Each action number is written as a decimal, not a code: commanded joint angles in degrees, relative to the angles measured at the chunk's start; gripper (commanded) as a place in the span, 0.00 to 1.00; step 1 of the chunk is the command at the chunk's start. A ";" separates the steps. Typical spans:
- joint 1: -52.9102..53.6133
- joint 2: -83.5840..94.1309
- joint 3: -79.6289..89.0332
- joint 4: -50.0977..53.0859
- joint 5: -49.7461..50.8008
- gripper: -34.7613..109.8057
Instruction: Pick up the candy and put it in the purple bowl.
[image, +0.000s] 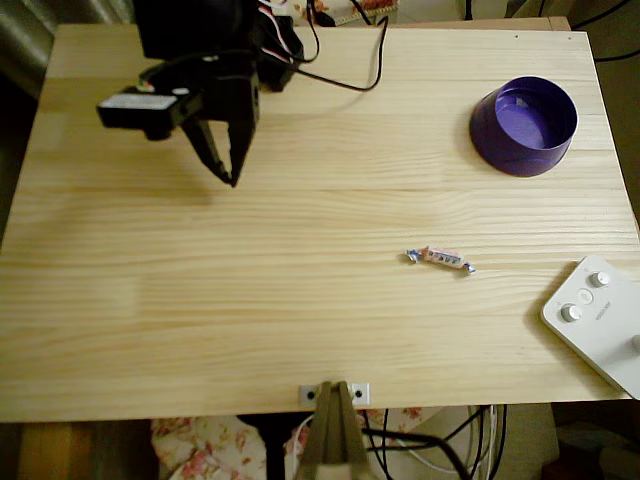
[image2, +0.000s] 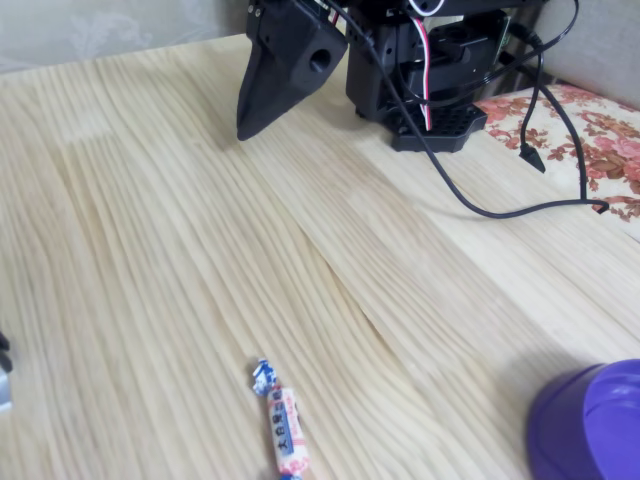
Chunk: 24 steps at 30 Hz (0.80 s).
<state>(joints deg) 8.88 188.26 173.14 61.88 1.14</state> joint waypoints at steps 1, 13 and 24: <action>0.53 0.79 -1.14 0.53 0.62 0.23; -1.93 0.79 -1.58 2.11 -2.81 0.23; -5.62 0.79 -10.90 8.44 -3.87 0.23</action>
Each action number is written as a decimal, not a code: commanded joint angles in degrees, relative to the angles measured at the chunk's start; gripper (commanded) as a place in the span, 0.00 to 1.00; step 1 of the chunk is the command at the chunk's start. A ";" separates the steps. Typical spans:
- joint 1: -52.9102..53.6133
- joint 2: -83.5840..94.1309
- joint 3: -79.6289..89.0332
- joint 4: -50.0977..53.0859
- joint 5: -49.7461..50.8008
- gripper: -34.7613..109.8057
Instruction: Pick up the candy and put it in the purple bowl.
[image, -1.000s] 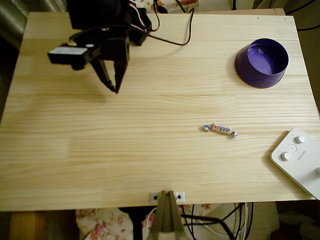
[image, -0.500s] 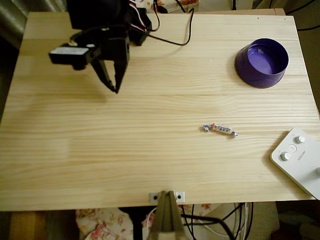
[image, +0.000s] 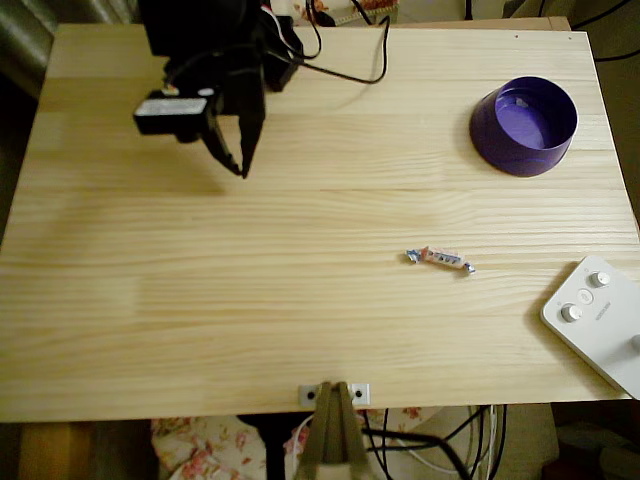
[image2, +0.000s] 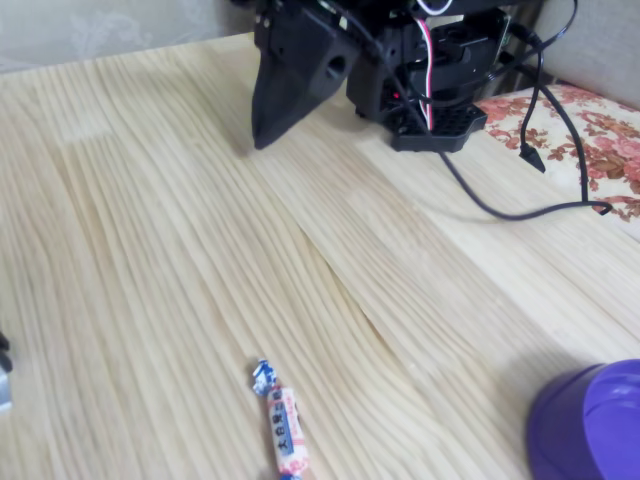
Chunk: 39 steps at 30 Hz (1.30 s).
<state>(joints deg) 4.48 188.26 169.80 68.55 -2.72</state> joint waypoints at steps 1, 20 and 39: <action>-2.02 0.79 -8.79 2.37 0.35 0.23; -15.29 -16.88 -27.16 -4.31 -11.25 0.23; -26.81 -56.34 -38.58 -26.54 -38.76 0.23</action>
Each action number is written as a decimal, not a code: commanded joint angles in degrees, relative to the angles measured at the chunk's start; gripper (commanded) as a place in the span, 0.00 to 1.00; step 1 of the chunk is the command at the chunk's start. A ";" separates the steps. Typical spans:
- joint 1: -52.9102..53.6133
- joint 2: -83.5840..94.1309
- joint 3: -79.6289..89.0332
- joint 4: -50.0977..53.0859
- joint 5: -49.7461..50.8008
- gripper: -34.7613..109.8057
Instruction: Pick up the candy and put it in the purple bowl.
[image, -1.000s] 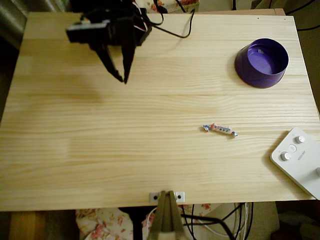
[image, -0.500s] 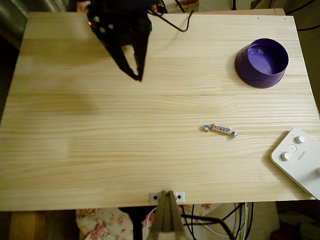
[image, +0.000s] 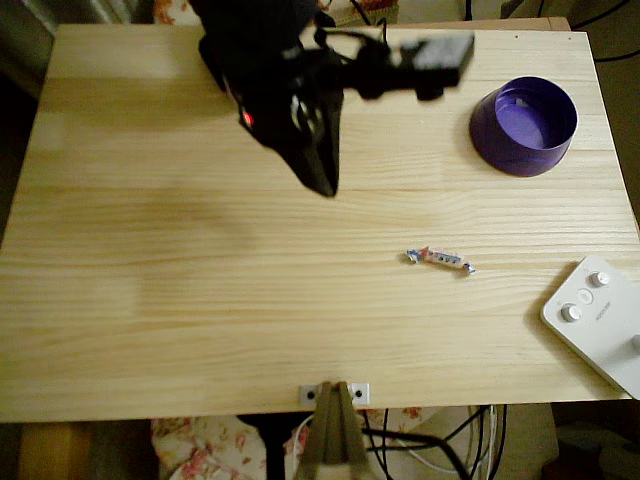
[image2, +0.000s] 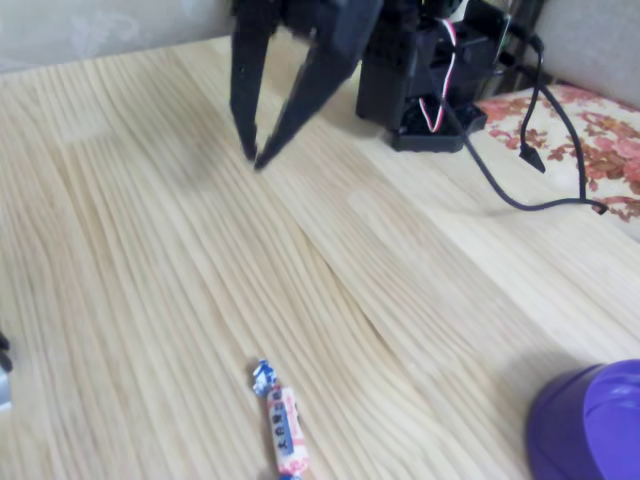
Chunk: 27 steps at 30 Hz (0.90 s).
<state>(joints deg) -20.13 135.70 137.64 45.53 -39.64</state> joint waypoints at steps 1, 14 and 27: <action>-3.16 -5.80 -7.47 -4.22 -2.46 0.23; -15.29 -30.23 -26.72 -4.04 0.00 0.24; -18.72 -46.14 -40.69 -3.87 8.00 0.33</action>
<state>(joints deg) -37.88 89.47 103.10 42.45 -32.34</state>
